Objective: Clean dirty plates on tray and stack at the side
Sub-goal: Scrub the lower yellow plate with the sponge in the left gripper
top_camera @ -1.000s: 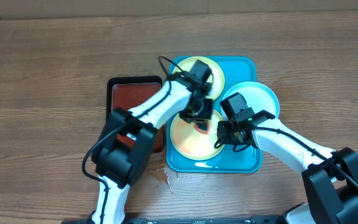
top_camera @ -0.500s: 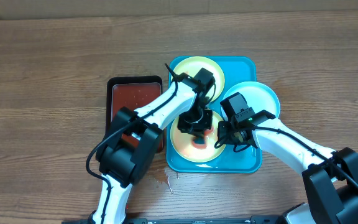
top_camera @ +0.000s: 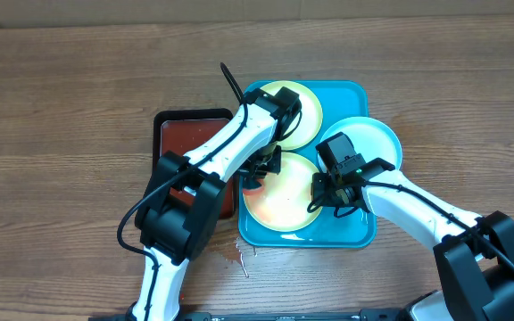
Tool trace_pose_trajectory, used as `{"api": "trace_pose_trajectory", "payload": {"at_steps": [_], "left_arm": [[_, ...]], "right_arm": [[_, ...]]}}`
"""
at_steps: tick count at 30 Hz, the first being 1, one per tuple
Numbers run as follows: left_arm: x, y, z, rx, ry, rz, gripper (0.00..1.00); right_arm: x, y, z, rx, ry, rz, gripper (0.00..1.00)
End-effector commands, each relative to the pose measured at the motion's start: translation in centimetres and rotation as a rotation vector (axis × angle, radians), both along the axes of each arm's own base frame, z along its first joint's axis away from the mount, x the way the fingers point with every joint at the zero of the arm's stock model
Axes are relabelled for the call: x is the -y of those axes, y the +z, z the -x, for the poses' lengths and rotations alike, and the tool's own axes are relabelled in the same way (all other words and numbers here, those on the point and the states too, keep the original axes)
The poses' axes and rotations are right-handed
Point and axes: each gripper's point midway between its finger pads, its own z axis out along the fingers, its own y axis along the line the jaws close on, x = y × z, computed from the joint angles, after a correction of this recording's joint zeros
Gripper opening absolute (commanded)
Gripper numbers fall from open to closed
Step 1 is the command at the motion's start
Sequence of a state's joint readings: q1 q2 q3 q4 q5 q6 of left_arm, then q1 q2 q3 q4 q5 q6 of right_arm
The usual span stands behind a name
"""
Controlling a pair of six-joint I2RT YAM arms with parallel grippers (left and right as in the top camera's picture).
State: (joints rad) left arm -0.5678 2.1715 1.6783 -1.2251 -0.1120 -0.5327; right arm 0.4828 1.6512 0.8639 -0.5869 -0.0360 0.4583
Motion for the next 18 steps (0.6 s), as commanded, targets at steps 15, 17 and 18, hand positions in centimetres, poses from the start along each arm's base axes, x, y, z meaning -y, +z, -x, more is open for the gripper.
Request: {"api": "trace_pose_trajectory", "payload": {"at_steps": [15,17,18], "left_arm": [[12.6,-1.5,2.1,-0.084,-0.218,0.545,0.04],[12.0,-1.6,2.7,-0.113,-0.208,0.521,0.04],[11.6,-1.6,3.0,-0.126,-0.202,0.505,0.04]], "right_arm": [[1.1,-0.7,0.4,-0.008,0.010,0.061,0.04],[1.1,-0.7,0.4,-0.009,0.010,0.061,0.04],[1.1,-0.7,0.4,-0.009,0.010,0.061,0.04]]}}
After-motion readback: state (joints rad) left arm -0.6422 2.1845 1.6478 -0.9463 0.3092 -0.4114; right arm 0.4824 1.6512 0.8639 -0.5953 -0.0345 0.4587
